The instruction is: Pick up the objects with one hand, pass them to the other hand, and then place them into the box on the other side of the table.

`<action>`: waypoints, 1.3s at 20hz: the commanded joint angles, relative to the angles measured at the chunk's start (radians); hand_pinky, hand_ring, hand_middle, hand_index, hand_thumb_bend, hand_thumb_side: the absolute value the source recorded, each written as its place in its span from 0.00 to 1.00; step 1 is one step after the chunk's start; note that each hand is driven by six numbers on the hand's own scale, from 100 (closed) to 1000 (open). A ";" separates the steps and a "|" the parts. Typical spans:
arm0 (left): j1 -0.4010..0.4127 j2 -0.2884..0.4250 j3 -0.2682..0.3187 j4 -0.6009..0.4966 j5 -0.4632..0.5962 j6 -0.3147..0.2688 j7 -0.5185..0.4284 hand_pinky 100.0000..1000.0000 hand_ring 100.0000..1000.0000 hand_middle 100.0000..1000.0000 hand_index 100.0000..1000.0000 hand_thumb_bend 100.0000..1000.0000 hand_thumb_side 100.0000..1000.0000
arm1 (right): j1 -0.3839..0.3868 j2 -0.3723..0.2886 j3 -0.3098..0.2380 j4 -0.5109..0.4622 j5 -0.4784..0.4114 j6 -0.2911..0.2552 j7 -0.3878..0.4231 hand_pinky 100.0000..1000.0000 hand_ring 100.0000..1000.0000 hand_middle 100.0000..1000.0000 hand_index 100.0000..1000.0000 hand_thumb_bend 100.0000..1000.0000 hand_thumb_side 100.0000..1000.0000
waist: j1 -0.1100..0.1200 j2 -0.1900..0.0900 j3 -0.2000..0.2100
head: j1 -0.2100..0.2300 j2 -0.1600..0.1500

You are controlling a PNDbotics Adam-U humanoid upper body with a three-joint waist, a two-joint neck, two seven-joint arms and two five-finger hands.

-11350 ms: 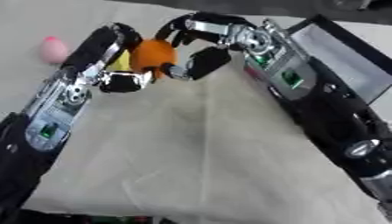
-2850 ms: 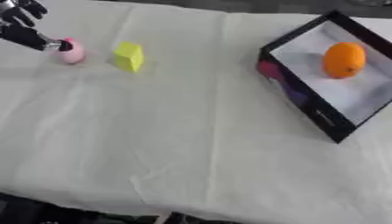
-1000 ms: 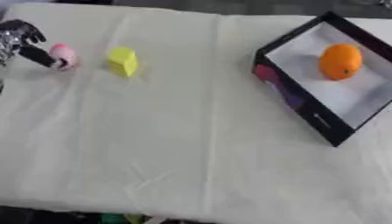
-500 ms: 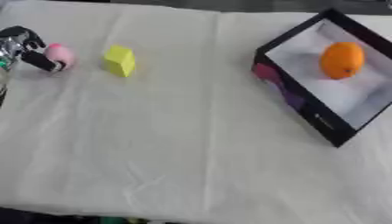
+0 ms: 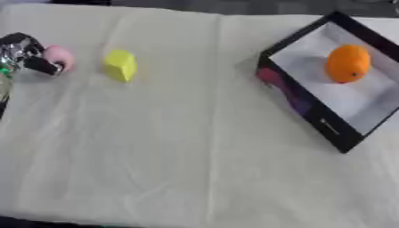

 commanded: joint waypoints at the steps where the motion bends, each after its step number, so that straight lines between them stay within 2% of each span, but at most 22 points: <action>1: -0.018 0.021 0.010 -0.002 0.011 0.000 0.009 0.82 0.78 0.74 0.72 0.14 0.22 | -0.018 -0.022 -0.012 -0.011 0.003 -0.004 0.001 0.84 0.73 0.76 0.79 0.00 0.36 | -0.003 0.000 -0.001 | 0.003 -0.013; 4: -0.018 0.021 0.010 -0.004 0.020 -0.001 0.016 0.80 0.76 0.71 0.67 0.08 0.21 | -0.016 -0.021 -0.013 -0.010 0.003 -0.005 0.001 0.84 0.74 0.76 0.79 0.00 0.36 | -0.002 0.000 -0.001 | 0.002 -0.008; 12: -0.012 0.031 0.000 -0.049 0.039 0.005 0.074 0.76 0.69 0.63 0.58 0.07 0.15 | -0.014 -0.022 -0.015 -0.008 0.001 -0.007 0.001 0.85 0.74 0.76 0.79 0.00 0.36 | -0.001 -0.009 0.003 | -0.002 -0.011; 19: 0.018 0.057 -0.030 -0.159 0.089 -0.007 0.070 0.75 0.66 0.62 0.57 0.08 0.14 | -0.015 -0.022 -0.014 -0.007 -0.002 -0.007 0.001 0.85 0.74 0.76 0.79 0.00 0.36 | 0.002 -0.022 0.010 | -0.017 -0.011; 26: 0.068 0.079 -0.052 -0.303 0.173 -0.020 0.076 0.73 0.62 0.61 0.58 0.10 0.11 | -0.023 -0.019 -0.011 -0.011 -0.005 -0.008 0.006 0.85 0.74 0.77 0.79 0.00 0.35 | 0.005 -0.036 0.019 | -0.038 0.002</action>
